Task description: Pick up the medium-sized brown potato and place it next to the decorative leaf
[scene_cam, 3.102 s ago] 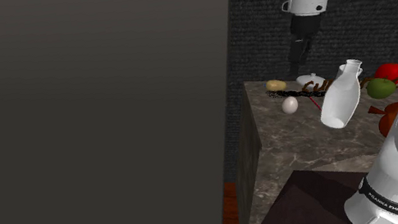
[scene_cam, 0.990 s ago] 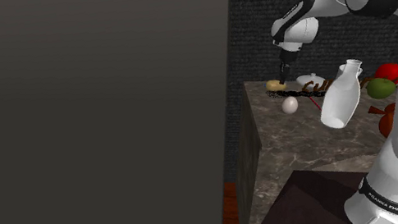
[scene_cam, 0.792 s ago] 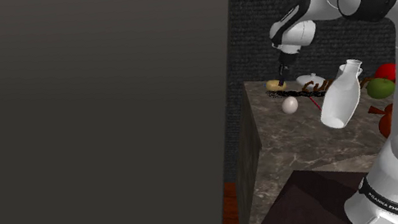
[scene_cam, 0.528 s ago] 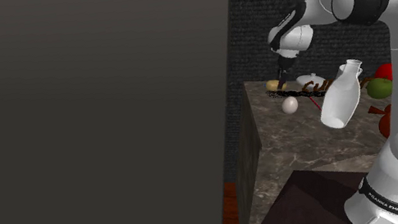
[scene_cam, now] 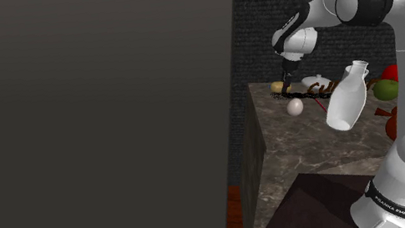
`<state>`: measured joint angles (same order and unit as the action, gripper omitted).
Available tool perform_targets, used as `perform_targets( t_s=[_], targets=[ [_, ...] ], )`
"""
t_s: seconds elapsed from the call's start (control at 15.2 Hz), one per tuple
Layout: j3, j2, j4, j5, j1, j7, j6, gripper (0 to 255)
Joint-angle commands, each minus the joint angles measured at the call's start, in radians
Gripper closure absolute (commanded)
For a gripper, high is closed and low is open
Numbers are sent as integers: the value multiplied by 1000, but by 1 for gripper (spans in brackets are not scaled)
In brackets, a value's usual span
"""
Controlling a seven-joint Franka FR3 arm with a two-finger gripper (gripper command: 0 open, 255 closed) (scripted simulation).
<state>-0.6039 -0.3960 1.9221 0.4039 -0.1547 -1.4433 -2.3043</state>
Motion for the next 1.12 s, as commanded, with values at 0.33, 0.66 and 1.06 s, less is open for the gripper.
perform_targets(
  t_s=[0.33, 0.66, 1.06],
  targets=[
    [0, 0, 0, 0, 0, 0, 0, 255],
    [-4, 8, -3, -7, 3, 5, 10, 255],
    [-26, 53, -28, -50, 19, 37, 70, 255]
  ],
)
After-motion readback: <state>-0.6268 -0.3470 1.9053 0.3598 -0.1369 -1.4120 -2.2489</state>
